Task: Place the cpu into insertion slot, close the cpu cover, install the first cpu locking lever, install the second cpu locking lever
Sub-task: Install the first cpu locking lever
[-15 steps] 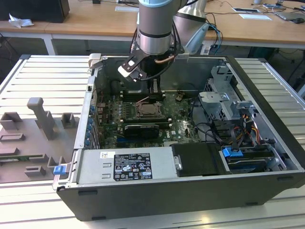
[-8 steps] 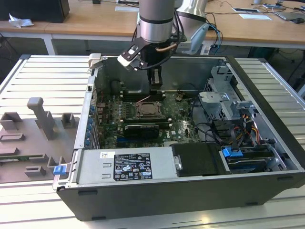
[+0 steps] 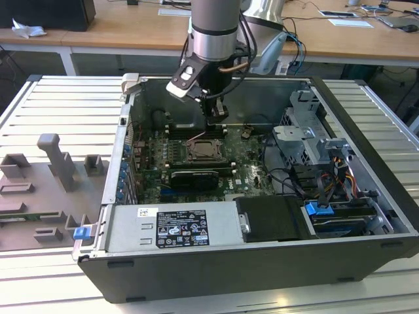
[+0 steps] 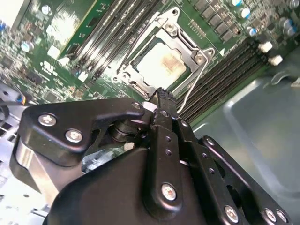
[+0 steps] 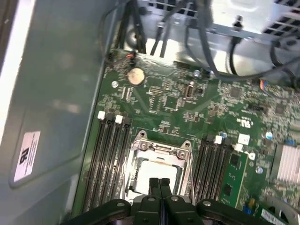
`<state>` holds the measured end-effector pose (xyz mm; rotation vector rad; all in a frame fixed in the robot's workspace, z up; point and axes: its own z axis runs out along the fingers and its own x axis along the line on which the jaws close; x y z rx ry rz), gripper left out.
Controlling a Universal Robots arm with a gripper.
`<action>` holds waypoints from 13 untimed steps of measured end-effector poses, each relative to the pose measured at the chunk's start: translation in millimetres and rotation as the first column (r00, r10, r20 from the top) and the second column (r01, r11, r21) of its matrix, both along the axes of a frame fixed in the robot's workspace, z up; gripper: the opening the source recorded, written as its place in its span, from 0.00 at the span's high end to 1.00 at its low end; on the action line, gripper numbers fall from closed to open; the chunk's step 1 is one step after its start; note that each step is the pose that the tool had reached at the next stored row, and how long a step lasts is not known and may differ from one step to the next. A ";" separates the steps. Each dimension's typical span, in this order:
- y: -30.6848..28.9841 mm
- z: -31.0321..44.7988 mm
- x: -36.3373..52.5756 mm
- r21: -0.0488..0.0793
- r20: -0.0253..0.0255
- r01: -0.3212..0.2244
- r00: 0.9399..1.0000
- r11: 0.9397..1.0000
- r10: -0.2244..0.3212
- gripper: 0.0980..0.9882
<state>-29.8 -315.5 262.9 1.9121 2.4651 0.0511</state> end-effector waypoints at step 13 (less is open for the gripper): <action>0.2 -4.2 0.0 0.001 -0.005 -0.267 0.964 0.964 0.267 0.99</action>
